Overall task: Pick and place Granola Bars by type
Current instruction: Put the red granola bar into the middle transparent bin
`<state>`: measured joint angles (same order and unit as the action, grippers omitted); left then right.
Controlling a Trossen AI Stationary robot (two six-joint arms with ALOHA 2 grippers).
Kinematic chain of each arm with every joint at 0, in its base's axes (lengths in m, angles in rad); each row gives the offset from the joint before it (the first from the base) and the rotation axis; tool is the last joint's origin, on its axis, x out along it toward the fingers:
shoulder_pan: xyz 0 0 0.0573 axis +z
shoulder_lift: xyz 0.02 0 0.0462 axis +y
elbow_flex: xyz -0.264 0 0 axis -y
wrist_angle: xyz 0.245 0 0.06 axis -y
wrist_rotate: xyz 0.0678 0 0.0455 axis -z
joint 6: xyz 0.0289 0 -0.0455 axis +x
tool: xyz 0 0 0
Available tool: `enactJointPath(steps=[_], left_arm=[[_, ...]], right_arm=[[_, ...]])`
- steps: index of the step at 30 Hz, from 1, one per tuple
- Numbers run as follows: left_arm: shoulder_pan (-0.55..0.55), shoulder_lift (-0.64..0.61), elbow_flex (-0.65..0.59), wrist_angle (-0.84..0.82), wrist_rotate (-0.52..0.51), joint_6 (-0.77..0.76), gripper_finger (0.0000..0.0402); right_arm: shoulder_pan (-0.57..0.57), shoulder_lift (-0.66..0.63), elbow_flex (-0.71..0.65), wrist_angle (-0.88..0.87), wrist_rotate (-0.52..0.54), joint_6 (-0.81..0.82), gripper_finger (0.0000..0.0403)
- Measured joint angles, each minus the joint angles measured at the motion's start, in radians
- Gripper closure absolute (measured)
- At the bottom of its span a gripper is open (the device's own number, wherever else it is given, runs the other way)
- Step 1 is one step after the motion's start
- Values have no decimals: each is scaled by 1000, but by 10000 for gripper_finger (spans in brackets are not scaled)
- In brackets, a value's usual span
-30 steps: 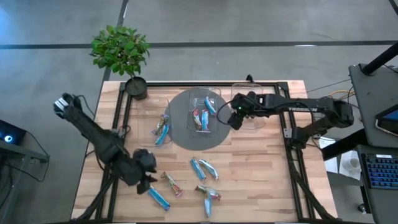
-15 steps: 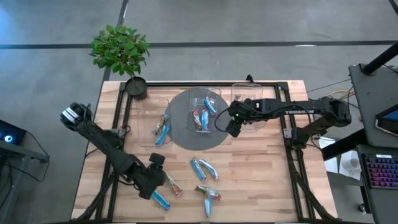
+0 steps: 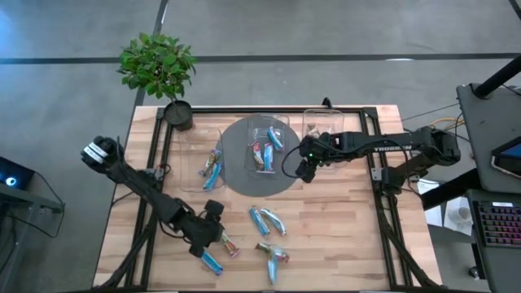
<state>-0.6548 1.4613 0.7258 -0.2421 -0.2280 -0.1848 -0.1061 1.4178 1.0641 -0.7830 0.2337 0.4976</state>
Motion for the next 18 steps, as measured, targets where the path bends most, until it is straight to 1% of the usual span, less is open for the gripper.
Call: enactJointPath(steps=[5,7,10,13,18], left_arm=[[21,43,-26,11,10,0,225],[23,55,-27,12,34,-4,225],[23,64,-26,13,66,-36,225],[23,65,-26,12,71,-80,226],[23,65,-26,10,75,-114,246]], right_arm=[[4,0,0,-19,0,1,179],[4,0,0,-26,1,1,179],[4,0,0,-25,1,0,179],[4,0,0,-24,5,-1,179],[4,-1,0,-23,80,1,179]])
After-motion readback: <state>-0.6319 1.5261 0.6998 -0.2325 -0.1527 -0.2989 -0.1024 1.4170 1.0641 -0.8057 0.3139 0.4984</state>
